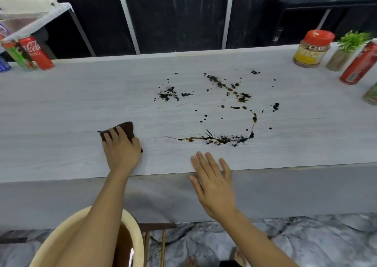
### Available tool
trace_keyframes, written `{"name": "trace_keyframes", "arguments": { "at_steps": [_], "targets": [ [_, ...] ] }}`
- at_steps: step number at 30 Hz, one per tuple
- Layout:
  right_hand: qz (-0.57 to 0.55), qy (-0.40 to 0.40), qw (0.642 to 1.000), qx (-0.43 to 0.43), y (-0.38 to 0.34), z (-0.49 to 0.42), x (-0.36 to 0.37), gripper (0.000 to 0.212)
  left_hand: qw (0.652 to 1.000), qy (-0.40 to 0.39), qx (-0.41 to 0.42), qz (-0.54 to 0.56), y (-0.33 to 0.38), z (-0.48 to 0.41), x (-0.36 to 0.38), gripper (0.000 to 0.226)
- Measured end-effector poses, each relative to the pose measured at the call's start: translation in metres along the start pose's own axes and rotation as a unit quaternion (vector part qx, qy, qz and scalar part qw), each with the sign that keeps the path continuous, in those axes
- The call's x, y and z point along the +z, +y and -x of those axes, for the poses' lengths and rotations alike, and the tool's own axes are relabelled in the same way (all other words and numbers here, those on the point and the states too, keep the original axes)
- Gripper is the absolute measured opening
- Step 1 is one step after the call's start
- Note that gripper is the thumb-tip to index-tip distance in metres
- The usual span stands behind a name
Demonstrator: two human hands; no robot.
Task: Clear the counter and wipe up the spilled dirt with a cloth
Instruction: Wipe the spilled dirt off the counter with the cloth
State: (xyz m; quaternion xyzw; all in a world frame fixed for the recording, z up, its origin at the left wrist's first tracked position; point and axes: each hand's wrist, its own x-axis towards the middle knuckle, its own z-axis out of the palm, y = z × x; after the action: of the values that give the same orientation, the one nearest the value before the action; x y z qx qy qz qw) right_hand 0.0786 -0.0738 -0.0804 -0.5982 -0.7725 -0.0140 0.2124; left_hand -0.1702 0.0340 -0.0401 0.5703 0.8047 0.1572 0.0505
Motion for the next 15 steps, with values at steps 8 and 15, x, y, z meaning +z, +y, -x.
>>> {"name": "trace_keyframes", "arguments": {
  "at_steps": [8, 15],
  "targets": [
    [-0.159, 0.035, 0.985, 0.052, 0.024, -0.012, -0.04, 0.043, 0.985, -0.025, 0.167, 0.038, 0.131, 0.05, 0.043, 0.052],
    [-0.119, 0.075, 0.974, 0.177, 0.182, -0.062, -0.092, 0.045, 0.95, -0.042, 0.118, 0.286, 0.159, 0.045, 0.026, 0.034]
  ]
}}
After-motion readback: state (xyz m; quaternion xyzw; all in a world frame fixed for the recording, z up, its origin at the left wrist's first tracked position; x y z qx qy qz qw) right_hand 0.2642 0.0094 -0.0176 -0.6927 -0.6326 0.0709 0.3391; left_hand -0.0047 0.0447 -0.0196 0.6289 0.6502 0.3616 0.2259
